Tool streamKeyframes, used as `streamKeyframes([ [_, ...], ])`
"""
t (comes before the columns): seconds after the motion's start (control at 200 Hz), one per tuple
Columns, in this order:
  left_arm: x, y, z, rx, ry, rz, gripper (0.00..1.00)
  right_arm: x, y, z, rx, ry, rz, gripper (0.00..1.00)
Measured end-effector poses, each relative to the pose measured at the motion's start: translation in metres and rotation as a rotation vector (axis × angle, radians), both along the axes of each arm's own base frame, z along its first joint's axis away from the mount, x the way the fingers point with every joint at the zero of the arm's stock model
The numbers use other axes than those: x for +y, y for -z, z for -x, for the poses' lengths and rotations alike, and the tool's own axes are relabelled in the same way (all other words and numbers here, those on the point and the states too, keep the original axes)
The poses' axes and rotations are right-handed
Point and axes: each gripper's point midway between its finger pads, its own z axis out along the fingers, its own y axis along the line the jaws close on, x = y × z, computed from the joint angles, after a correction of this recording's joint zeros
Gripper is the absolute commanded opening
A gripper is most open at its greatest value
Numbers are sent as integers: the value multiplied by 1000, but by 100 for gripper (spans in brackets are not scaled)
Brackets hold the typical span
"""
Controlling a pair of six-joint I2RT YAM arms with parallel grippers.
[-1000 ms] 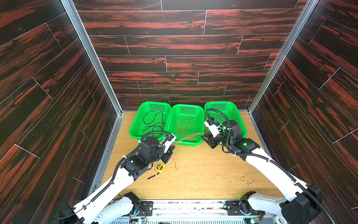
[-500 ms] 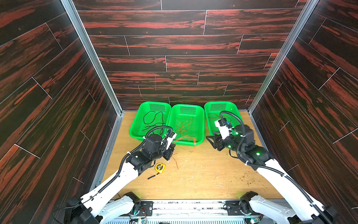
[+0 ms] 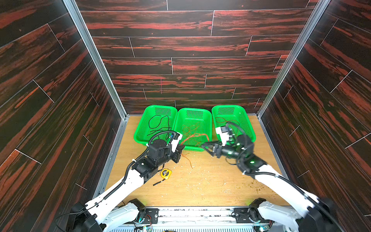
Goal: Untangle the cables
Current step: 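Move the open right gripper back to the red bundle held by the left gripper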
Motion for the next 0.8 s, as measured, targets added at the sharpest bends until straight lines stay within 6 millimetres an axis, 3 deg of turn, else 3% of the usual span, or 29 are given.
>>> streamKeyframes([
  [0.17, -5, -8, 0, -21, 2, 50, 0, 28, -25, 3, -36, -20, -148, 54],
  [0.281, -9, -14, 0, -36, 5, 82, 0, 31, -37, -12, -51, 41, -232, 54],
  [0.571, -13, -16, 5, -38, 16, 111, 0, 37, -45, -39, -49, 115, -334, 52],
  [0.661, -13, -19, 5, -47, 16, 121, 0, 38, -48, -44, -47, 126, -347, 49],
  [0.797, -14, -23, 7, -59, 23, 130, 0, 39, -52, -46, -59, 127, -372, 36],
])
